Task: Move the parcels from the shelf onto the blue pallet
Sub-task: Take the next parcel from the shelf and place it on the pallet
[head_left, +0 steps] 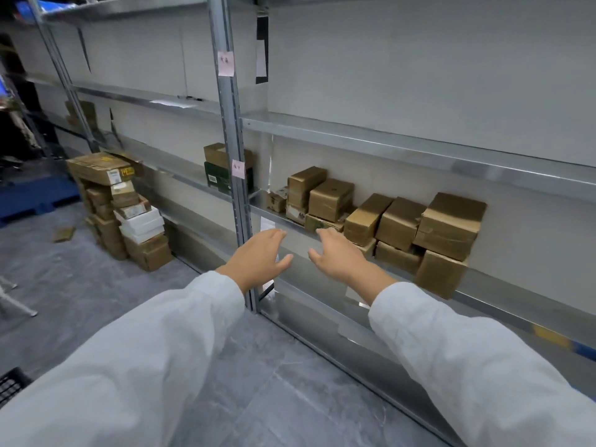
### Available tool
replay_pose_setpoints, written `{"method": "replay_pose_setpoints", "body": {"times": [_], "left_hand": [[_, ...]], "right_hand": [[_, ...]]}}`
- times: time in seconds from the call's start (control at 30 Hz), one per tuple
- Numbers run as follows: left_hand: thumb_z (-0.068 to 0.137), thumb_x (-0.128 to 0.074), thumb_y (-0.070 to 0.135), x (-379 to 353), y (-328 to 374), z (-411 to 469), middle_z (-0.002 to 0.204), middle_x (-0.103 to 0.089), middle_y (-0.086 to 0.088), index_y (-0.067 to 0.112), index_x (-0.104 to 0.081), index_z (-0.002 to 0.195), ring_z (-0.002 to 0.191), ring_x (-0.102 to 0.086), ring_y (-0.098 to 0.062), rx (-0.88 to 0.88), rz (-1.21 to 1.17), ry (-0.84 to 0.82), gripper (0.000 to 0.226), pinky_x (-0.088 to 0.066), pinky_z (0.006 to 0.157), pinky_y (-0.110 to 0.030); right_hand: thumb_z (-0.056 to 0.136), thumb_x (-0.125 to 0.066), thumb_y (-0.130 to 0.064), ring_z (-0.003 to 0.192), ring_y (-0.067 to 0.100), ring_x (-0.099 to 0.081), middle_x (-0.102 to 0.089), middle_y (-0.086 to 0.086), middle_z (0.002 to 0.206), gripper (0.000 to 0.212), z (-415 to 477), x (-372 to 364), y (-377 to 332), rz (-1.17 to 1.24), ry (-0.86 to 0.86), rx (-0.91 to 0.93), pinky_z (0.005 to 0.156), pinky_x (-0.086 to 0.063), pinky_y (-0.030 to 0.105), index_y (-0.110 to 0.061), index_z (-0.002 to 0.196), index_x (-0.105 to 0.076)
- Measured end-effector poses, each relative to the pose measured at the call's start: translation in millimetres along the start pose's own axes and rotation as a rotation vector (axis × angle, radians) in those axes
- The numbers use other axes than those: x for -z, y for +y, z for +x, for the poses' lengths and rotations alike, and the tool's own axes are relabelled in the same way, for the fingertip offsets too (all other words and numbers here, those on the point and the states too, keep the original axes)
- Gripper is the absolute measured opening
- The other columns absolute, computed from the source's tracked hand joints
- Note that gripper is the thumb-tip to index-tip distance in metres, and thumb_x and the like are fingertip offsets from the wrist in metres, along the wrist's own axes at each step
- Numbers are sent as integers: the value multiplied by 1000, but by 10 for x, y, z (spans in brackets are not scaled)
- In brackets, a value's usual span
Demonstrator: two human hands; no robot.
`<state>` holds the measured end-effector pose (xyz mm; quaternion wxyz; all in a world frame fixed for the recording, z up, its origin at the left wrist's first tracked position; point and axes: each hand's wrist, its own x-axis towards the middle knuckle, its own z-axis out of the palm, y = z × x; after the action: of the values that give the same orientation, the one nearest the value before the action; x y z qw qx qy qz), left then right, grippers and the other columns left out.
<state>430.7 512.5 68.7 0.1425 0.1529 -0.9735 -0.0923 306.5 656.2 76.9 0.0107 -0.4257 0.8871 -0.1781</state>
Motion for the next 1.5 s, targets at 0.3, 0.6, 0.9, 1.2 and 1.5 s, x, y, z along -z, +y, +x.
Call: {"method": "replay_pose_setpoints", "body": {"times": [0.3,0.6,0.9,1.2,1.5], "left_hand": [[96,-51,43,101,-552,1359,152,-40,-3,17,-36,148,138,-39,-19,35,49,-6,60,-33,111,-35],[95,-55,40,-453,-908,2416,152,-39,-1,19,-35,149,140,-36,-17,-2,30,-43,61,-29,112,-31],[96,-52,30,-634,-1379,3305,150,-42,-5,13,-39,146,138,-39,-19,-99,-5,-5,55,-30,114,-31],[97,-50,29,-854,-2083,4283,150,-41,-5,11,-37,147,137,-37,-19,-254,-4,-51,55,-25,114,-28],[97,-47,31,-1211,-2507,5014,137,-53,-13,10,-43,142,124,-51,-26,-359,-92,-188,49,-40,105,-36]], "right_hand": [[94,-53,-37,116,24,-52,-50,7,134,51,1502,85,344,76,50,12,90,-45,34,-15,139,-42],[93,-52,-31,118,26,-51,-46,8,136,51,2507,-131,829,94,-37,-83,89,-46,36,-13,139,-40],[95,-47,-28,131,29,-42,-38,8,146,56,3383,-201,895,88,-50,-138,105,-40,42,-12,147,-32],[97,-45,-27,129,30,-46,-41,12,146,54,4368,-460,767,57,-32,-268,102,-44,40,-12,147,-32],[101,-38,-18,107,35,-58,-62,21,118,33,5056,-744,689,136,-152,-560,82,-44,32,1,120,-56]]}}
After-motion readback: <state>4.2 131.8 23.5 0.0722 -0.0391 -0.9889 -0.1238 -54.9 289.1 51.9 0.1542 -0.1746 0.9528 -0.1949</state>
